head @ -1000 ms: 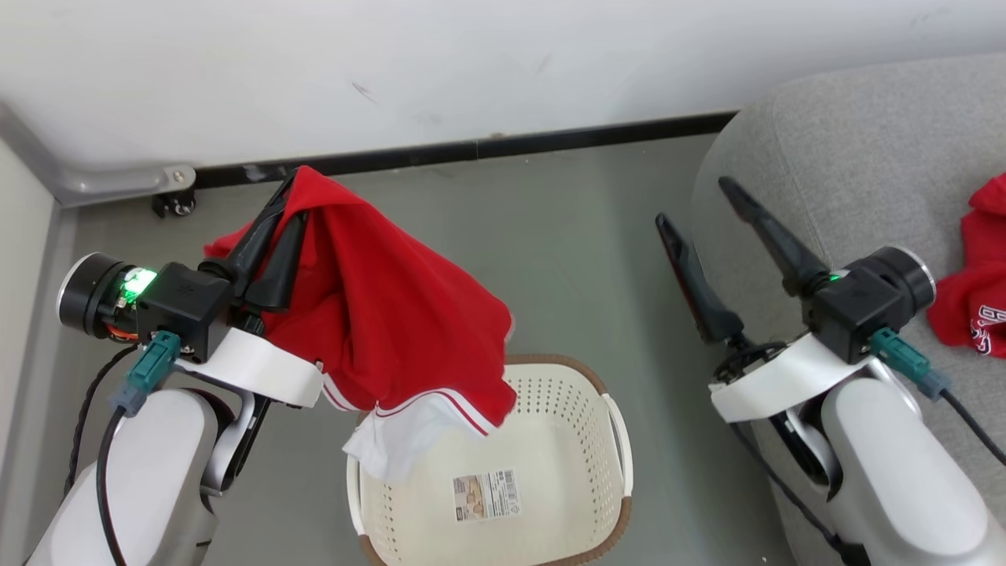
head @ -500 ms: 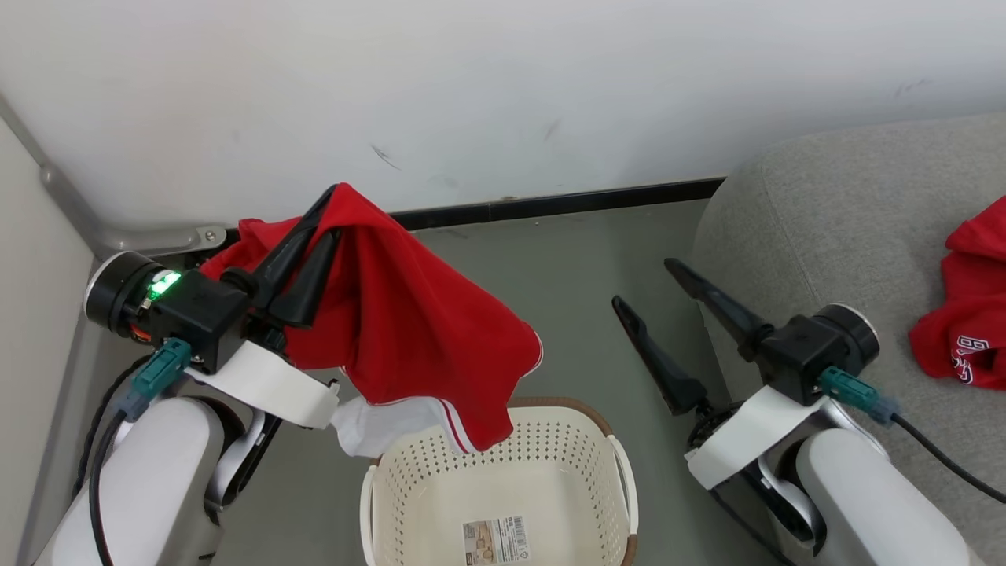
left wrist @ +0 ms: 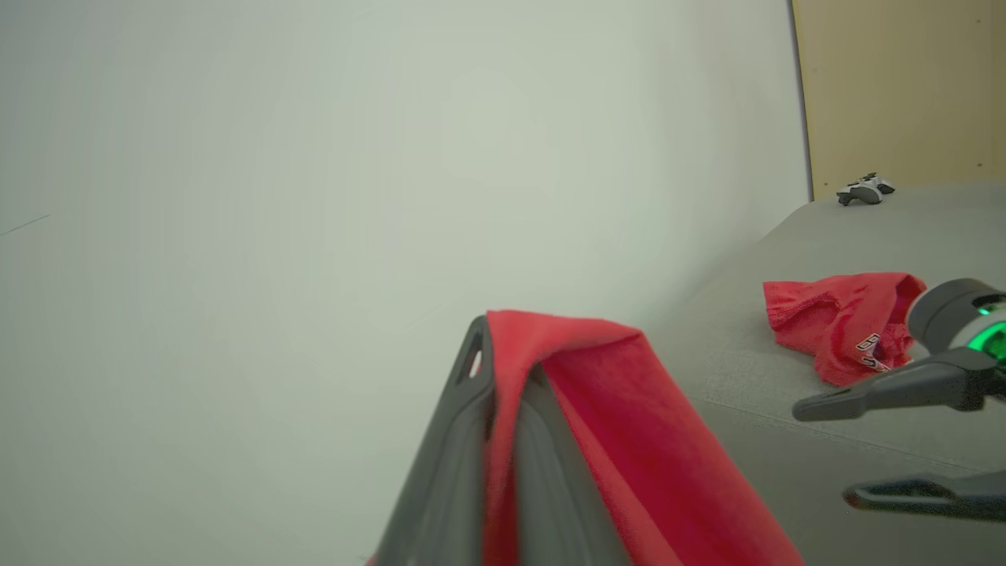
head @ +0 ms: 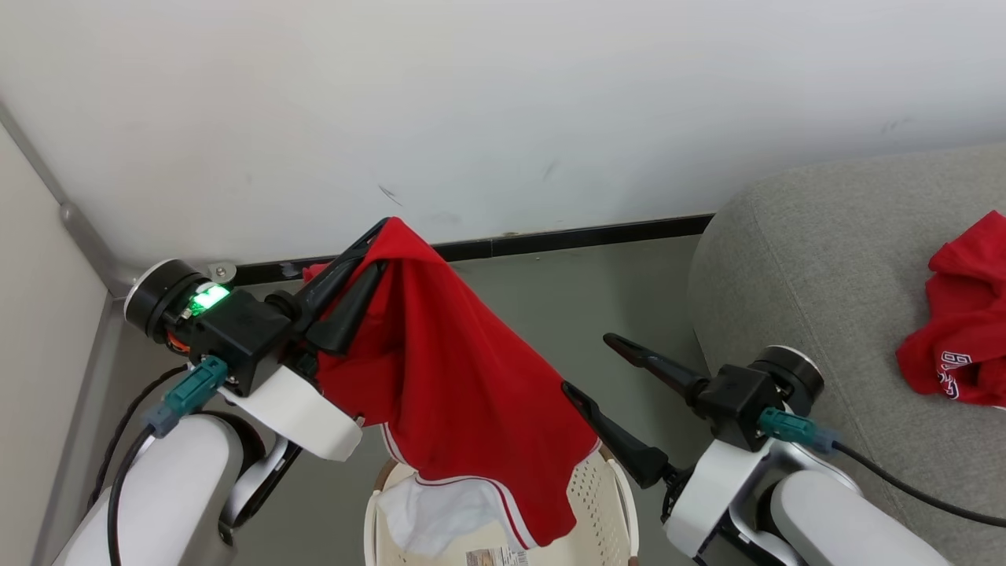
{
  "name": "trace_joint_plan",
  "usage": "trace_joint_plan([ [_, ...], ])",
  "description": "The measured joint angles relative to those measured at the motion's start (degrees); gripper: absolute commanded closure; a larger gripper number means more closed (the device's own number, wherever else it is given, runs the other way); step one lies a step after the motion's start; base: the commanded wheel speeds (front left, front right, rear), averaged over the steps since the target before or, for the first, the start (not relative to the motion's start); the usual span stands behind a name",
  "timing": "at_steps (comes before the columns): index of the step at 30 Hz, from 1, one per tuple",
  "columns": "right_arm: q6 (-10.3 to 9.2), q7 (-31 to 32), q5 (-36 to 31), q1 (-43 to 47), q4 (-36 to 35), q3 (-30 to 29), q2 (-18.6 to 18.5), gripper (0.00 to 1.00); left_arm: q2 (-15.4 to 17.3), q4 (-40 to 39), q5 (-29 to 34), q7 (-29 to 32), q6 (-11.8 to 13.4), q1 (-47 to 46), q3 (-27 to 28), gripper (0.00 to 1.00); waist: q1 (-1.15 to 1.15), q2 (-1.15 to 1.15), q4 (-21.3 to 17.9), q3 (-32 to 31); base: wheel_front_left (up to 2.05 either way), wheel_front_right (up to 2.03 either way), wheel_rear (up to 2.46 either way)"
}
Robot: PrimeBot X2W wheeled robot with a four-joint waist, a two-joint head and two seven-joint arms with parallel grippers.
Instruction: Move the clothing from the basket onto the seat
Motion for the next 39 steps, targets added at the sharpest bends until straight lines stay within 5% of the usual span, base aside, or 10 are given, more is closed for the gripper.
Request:
trace_joint_plan([
  [19, 0.0, 3.3, 6.7, -2.9, -3.9, 9.8, -5.0, 0.0, 0.8, -4.8, 0.2, -0.3, -1.5, -2.2, -2.6, 1.0, 0.0, 0.0, 0.0, -2.3, 0.0, 0.0, 0.0],
  [39, 0.0, 2.1, 9.9, -4.6, -3.9, 15.7, -4.0, 0.0, -0.4, -4.5, -0.2, 4.6, -0.9, -3.8, -3.1, 1.0, 0.0, 0.0, 0.5, -2.5, 0.0, 0.0, 0.0],
])
